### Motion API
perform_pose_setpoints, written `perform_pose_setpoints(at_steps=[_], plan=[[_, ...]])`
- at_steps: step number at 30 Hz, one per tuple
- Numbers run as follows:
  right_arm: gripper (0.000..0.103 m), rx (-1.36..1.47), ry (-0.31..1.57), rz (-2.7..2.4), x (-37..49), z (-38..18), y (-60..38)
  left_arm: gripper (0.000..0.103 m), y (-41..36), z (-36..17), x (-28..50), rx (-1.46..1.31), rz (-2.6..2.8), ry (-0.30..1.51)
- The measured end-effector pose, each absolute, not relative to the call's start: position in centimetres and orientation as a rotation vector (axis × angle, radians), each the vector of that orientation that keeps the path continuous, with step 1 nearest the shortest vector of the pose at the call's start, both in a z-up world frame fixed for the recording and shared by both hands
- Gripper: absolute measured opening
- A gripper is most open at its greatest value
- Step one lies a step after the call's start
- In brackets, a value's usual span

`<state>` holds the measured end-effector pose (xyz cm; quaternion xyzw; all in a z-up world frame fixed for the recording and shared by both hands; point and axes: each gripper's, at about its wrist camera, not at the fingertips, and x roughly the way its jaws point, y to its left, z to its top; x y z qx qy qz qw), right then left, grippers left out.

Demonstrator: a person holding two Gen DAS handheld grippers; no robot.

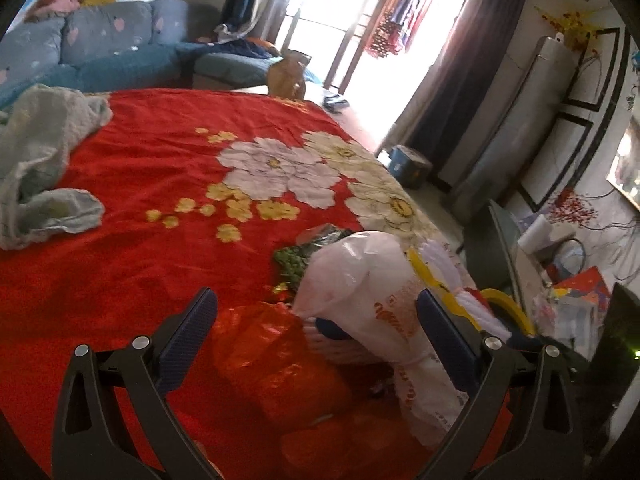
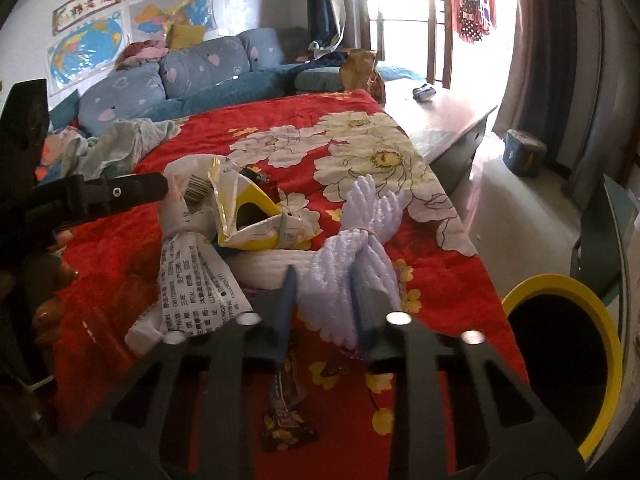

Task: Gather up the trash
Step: 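Close the right gripper on the white mesh net while the left gripper grasps the white plastic bag, then carry the mesh net and plastic bag in both grippers over the yellow-rimmed bin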

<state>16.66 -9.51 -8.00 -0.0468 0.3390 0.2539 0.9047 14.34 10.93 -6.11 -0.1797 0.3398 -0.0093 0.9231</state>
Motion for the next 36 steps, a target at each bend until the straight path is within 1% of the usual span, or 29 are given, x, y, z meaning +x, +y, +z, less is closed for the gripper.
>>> perform_pose_setpoints(at_steps=[4, 5, 6, 7, 8, 10, 12, 13, 14, 15, 16, 21, 30, 36], plan=[[0.011, -0.08, 0.688, 0.527, 16.4, -7.9, -10.0, 0.095, 10.2, -6.1, 14.8, -0.373, -0.077, 0.699], [0.011, -0.078, 0.686, 0.526, 16.4, -7.9, -10.0, 0.092, 9.9, -6.1, 14.9, -0.367, -0.086, 0.702], [0.011, -0.073, 0.683, 0.527, 16.4, -7.8, -10.1, 0.084, 9.8, -6.2, 15.1, -0.366, -0.093, 0.709], [0.011, -0.07, 0.679, 0.526, 16.4, -7.8, -10.1, 0.079, 9.8, -6.3, 15.3, -0.368, -0.098, 0.716], [0.011, -0.067, 0.675, 0.524, 16.4, -7.7, -10.2, 0.072, 9.8, -6.4, 15.4, -0.371, -0.101, 0.724], [0.011, -0.059, 0.666, 0.521, 16.3, -7.6, -10.5, 0.062, 9.7, -6.6, 15.7, -0.385, -0.12, 0.734], [0.011, -0.053, 0.658, 0.519, 16.2, -7.3, -10.6, 0.049, 9.7, -6.6, 15.7, -0.381, -0.124, 0.736], [0.011, -0.049, 0.653, 0.519, 16.2, -7.3, -10.7, 0.045, 9.7, -6.5, 15.7, -0.377, -0.123, 0.732], [0.011, -0.045, 0.649, 0.519, 16.1, -7.1, -10.8, 0.036, 9.7, -6.4, 15.5, -0.377, -0.124, 0.726], [0.011, -0.041, 0.644, 0.519, 16.1, -7.0, -10.8, 0.029, 9.7, -6.3, 15.4, -0.38, -0.13, 0.716], [0.01, -0.038, 0.639, 0.52, 16.1, -6.9, -10.9, 0.025, 9.8, -6.1, 15.2, -0.385, -0.136, 0.707], [0.01, -0.019, 0.625, 0.53, 15.9, -6.5, -11.4, 0.021, 10.0, -5.0, 14.1, -0.385, -0.126, 0.657], [0.01, 0.036, 0.591, 0.545, 15.4, -5.2, -13.1, 0.021, 10.2, -0.4, 11.4, -0.358, -0.096, 0.513], [0.01, 0.073, 0.567, 0.539, 15.2, -4.1, -14.8, 0.021, 9.0, 2.3, 10.0, -0.333, -0.113, 0.446]])
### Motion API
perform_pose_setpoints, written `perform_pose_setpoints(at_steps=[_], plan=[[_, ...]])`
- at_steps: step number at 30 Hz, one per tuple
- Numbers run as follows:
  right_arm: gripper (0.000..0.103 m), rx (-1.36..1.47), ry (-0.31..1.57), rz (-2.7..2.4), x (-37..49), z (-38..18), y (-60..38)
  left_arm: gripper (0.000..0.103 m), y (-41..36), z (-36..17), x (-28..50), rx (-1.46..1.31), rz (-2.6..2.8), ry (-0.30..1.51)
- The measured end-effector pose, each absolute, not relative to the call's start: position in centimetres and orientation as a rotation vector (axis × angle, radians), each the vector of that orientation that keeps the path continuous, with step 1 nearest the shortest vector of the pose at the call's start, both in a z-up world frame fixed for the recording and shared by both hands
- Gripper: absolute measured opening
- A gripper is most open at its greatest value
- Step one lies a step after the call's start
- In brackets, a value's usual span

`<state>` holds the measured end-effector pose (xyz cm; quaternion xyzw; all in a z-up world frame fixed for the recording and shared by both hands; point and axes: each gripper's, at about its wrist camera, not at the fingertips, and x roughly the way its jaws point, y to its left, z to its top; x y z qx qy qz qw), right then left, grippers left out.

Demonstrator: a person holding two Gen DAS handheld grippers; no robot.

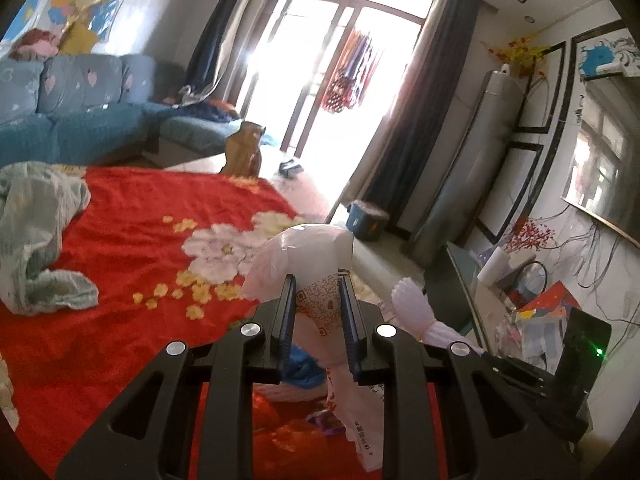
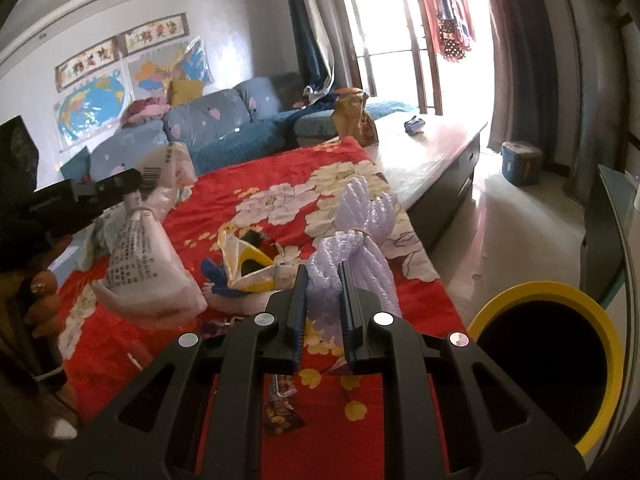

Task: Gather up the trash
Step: 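Carry the mesh net and plastic bag in both grippers over the yellow-rimmed bin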

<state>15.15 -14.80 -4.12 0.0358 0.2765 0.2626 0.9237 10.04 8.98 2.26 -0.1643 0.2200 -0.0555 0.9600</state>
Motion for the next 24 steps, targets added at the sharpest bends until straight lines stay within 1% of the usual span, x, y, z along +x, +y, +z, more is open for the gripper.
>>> perform_pose_setpoints(at_steps=[8, 24], plan=[[0.01, 0.088, 0.548, 0.496, 14.9, -3.7, -17.2, 0.021, 6.0, 3.6, 9.5, -0.279, -0.125, 0.423], [0.01, 0.127, 0.549, 0.417, 14.2, -4.3, -21.4, 0.021, -0.6, 3.2, 10.0, -0.19, -0.197, 0.459]])
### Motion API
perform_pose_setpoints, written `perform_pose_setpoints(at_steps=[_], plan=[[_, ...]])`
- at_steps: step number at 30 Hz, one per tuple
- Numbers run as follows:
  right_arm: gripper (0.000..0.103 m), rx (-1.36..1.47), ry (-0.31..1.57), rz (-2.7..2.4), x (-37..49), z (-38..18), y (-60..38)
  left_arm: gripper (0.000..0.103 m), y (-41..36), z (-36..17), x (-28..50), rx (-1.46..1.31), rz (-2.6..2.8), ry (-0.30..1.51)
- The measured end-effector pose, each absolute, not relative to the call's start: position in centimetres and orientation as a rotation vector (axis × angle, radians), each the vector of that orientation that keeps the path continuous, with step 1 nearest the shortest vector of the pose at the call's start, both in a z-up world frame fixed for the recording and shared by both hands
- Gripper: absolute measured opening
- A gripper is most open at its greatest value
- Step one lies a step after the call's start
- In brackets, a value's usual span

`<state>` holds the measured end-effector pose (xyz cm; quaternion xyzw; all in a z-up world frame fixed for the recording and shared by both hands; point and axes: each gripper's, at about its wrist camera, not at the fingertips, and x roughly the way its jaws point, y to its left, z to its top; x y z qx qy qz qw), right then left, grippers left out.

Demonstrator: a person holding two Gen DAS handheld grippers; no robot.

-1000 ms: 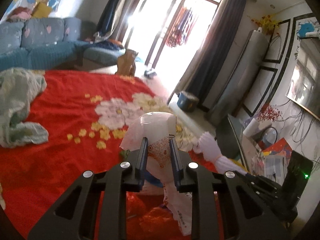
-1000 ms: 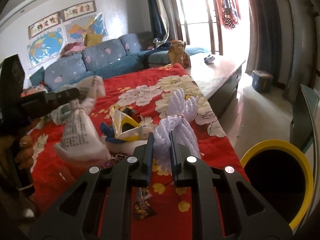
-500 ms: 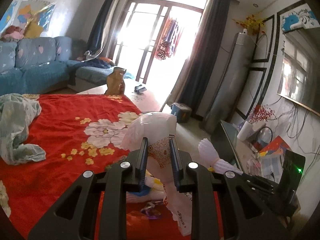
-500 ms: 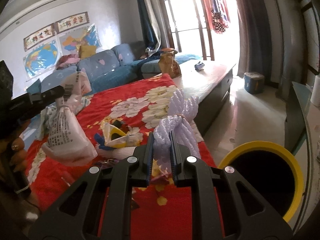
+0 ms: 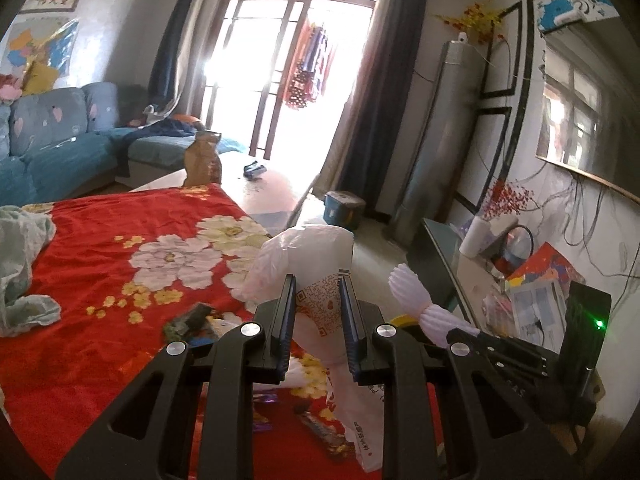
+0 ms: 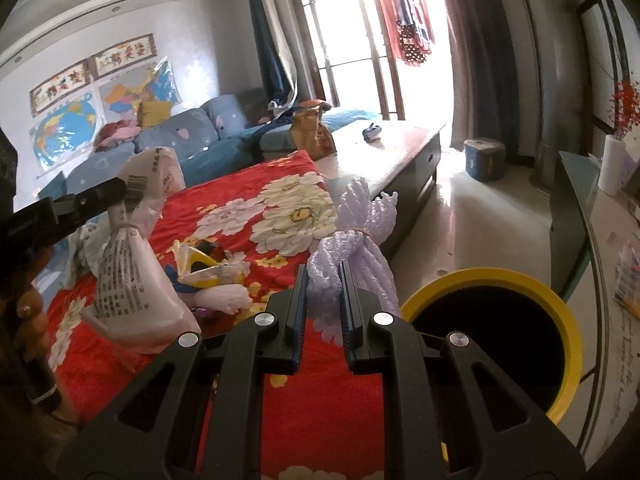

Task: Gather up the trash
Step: 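Carry the mesh net and plastic bag in both grippers over the yellow-rimmed bin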

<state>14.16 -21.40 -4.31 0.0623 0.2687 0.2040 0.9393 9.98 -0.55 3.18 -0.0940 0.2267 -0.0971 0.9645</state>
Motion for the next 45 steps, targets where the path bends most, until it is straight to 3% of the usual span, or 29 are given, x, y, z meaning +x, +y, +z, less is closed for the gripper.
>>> perform_pose_setpoints(at_steps=[45], plan=[[0.01, 0.299, 0.726, 0.195, 13.1, -9.7, -32.8, 0.021, -17.0, -2.3, 15.3, 0.033, -0.297, 0.6]])
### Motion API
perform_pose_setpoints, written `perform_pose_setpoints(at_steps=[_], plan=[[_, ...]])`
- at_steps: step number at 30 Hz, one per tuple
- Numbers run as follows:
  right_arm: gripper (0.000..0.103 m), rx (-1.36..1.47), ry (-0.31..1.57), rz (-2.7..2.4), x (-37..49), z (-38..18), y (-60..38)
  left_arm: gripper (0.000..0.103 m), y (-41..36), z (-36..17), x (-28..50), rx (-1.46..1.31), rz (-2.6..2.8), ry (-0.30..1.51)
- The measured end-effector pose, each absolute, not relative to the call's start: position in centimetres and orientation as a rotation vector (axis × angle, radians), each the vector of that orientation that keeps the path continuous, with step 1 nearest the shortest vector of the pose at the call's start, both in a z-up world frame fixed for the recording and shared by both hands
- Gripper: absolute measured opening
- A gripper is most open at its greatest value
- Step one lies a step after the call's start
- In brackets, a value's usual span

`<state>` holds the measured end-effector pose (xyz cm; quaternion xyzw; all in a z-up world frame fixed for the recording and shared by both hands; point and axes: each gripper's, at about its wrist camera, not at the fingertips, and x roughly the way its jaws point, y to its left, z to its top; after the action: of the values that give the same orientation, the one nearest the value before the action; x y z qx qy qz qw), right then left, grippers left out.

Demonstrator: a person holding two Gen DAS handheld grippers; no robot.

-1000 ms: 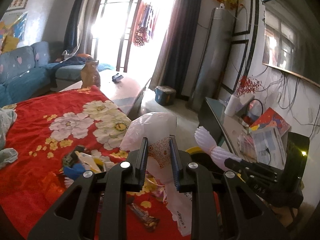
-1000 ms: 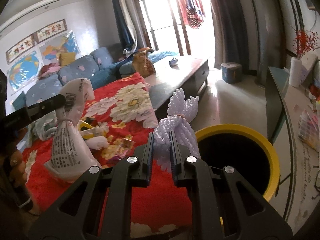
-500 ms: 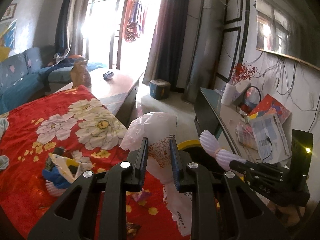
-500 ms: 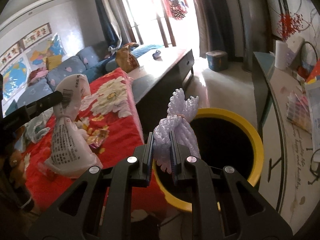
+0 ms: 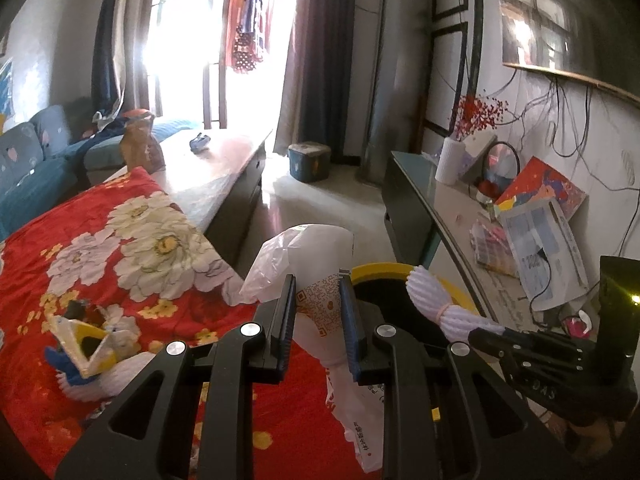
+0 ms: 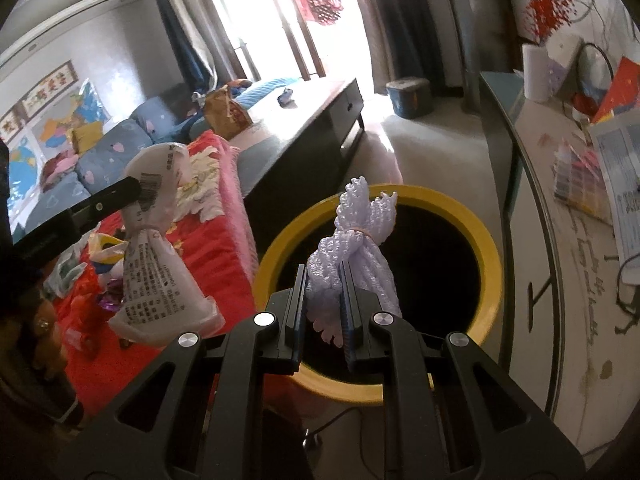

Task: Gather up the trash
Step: 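Carry the mesh net and plastic bag in both grippers over the yellow-rimmed bin, then open both grippers to drop the net and bag into the bin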

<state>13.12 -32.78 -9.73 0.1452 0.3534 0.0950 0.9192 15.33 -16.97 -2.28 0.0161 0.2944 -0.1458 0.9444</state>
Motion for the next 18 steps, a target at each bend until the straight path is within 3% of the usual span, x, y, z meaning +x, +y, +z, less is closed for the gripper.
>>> perform_pose_setpoints(at_steps=[10, 11, 12, 13, 15, 18], plan=[[0.015, 0.348, 0.749, 0.183, 13.1, -10.6, -34.3, 0.025, -20.1, -3.4, 17.5, 0.044, -0.303, 0.627], [0.026, 0.355, 0.753, 0.184, 13.1, -10.7, -34.3, 0.041, -20.0, -3.4, 17.7, 0.038, -0.305, 0.628], [0.035, 0.365, 0.751, 0.179, 13.1, -10.7, -34.4, 0.063, -19.9, -3.4, 17.8, 0.034, -0.303, 0.627], [0.046, 0.371, 0.746, 0.172, 13.0, -10.8, -34.5, 0.069, -19.7, -3.4, 17.8, 0.026, -0.303, 0.623], [0.046, 0.367, 0.744, 0.169, 13.1, -10.8, -34.5, 0.07, -19.2, -3.4, 17.8, 0.008, -0.31, 0.625], [0.055, 0.369, 0.741, 0.159, 13.1, -10.9, -34.5, 0.078, -18.2, -3.4, 17.5, -0.017, -0.308, 0.626]])
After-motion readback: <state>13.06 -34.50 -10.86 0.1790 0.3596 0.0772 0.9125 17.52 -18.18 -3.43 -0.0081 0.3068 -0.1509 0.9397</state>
